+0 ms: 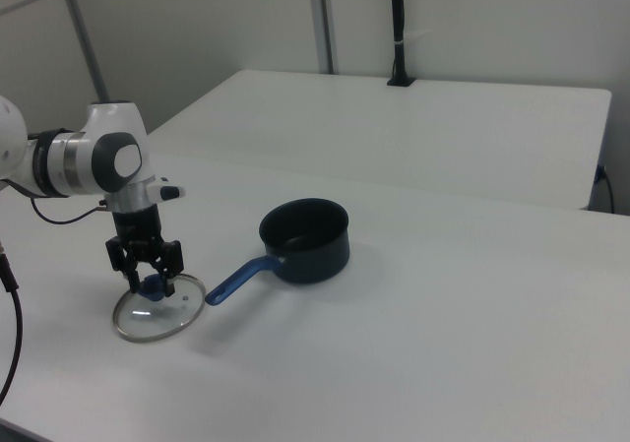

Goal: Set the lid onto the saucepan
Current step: 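Close the gripper on the blue knob of the glass lid, then lift the glass lid and carry it over the saucepan opening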

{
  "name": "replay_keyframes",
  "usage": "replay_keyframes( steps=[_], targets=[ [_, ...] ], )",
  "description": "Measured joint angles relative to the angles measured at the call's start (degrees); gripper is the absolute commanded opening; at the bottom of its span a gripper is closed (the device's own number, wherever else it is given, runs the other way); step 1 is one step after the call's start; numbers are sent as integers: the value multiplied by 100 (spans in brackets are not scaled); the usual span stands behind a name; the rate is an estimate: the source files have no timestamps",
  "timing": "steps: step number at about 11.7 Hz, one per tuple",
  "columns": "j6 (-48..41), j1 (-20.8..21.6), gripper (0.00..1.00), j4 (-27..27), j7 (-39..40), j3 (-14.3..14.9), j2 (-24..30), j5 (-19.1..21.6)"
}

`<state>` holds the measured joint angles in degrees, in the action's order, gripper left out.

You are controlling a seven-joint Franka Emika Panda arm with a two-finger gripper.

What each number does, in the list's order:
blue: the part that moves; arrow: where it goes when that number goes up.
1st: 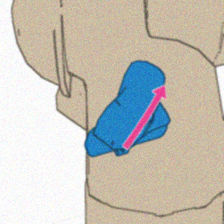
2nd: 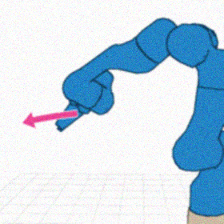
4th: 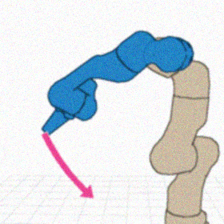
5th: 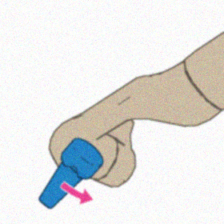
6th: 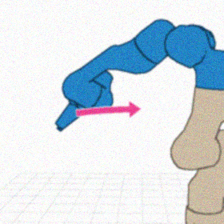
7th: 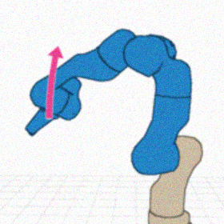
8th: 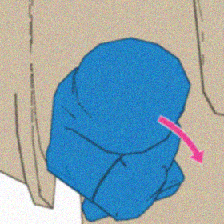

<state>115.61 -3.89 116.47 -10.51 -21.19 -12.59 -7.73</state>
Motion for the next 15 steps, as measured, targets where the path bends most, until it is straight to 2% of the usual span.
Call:
replay_keyframes(
  steps=[2, 3, 8, 11, 15],
  targets=[
    [0, 15, 48, -1, -205, -13, -35, -30],
    [1, 21, 45, -3, -237, -13, -41, -33],
    [-54, 19, 45, -85, -292, -13, 46, -34],
    [-797, -42, 39, -747, -342, -13, 367, -34],
    [-1551, -315, 39, -1940, -375, 69, 304, -33]
  ],
)
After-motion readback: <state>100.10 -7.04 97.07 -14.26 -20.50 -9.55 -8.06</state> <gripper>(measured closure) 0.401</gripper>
